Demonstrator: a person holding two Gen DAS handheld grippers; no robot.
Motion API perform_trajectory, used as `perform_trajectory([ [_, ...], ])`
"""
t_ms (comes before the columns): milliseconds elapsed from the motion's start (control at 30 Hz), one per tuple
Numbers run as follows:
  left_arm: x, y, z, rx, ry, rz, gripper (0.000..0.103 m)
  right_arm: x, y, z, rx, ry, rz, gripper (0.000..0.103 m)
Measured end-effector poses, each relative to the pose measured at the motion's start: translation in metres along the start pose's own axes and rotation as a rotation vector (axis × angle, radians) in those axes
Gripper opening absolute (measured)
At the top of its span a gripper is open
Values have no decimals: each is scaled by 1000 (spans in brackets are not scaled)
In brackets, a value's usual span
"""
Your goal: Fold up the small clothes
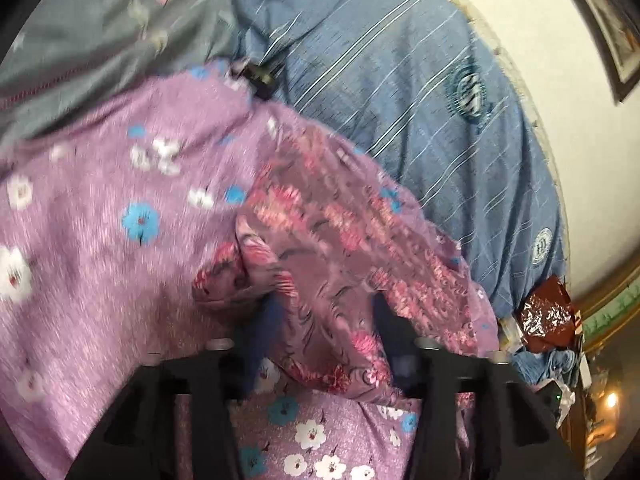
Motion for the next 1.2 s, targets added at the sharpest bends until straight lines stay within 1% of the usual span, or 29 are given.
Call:
perform_trajectory([
  [67,-7,7,-5,-33,-53,20,69,5,4,-2,-19,16,-19,25],
  [133,-12,15,-10,-69,-98,39,70,13,8,-4,-41,53,-35,31],
  [167,-12,15,-12,-65,-105,39,70,16,9,-5,-55,72,-36,35],
  [233,-6,14,-10,-52,-87,54,70,18,8,-6,-58,78,-29,36],
  [300,1,17,-11,-64,-43,76,67,13,7,-7,-49,47,-29,36],
  [333,3,18,-11,-58,-35,80,53,12,7,-8,-49,37,-30,36],
  [367,5,19,-10,-49,-32,73,30,12,9,-10,-53,25,-35,36],
  [400,8,21,-8,-49,-23,69,22,11,10,-12,-58,22,-39,36],
  [433,8,22,-6,-46,-16,72,20,12,12,-13,-64,23,-42,36],
  [533,6,22,-3,-32,-33,59,21,13,15,-17,-83,24,-50,36],
  [600,1,25,-7,-53,-62,71,39,13,15,-17,-81,28,-49,36],
  [633,-3,27,-10,-68,-95,62,59,14,15,-17,-80,31,-48,36],
  [667,-4,28,-10,-57,-129,33,60,14,15,-17,-80,34,-50,36],
  [700,-4,27,-9,-44,-140,35,60,15,16,-17,-80,36,-53,37],
  [733,-2,27,-8,-38,-130,32,58,15,17,-18,-81,39,-53,41],
  [767,0,28,-7,-36,-111,34,56,14,18,-18,-80,40,-47,43],
  [800,1,29,-6,-32,-98,39,52,13,18,-18,-74,32,-49,43],
  [833,1,30,-6,-30,-90,44,34,12,19,-17,-69,21,-52,43],
  [867,1,31,-6,-31,-81,49,18,11,19,-17,-59,6,-55,40],
  [900,0,32,-5,-27,-75,60,17,11,18,-16,-47,-8,-65,35],
  [933,0,31,-4,-16,-80,51,14,11,16,-15,-31,-27,-85,13],
  [967,0,29,-2,-2,-86,39,11,11,14,-14,-18,-42,-98,8],
  [1033,4,24,0,24,-64,21,9,6,8,-12,10,-66,-91,7],
  [1167,23,9,5,99,47,-13,7,-21,-11,-15,116,-240,-127,5],
  [1200,26,5,4,113,63,-23,7,-25,-15,-15,133,-266,-129,5],
])
Point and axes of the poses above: each gripper's, at about its wrist camera, not at the fingertips, and y roughly the way its jaws point, x to its right, z to its top, the point moved 7 cm from there along y, roughly the way its jaws point, and after that the axes turned 7 degrees about y, right-handed, at the moved point
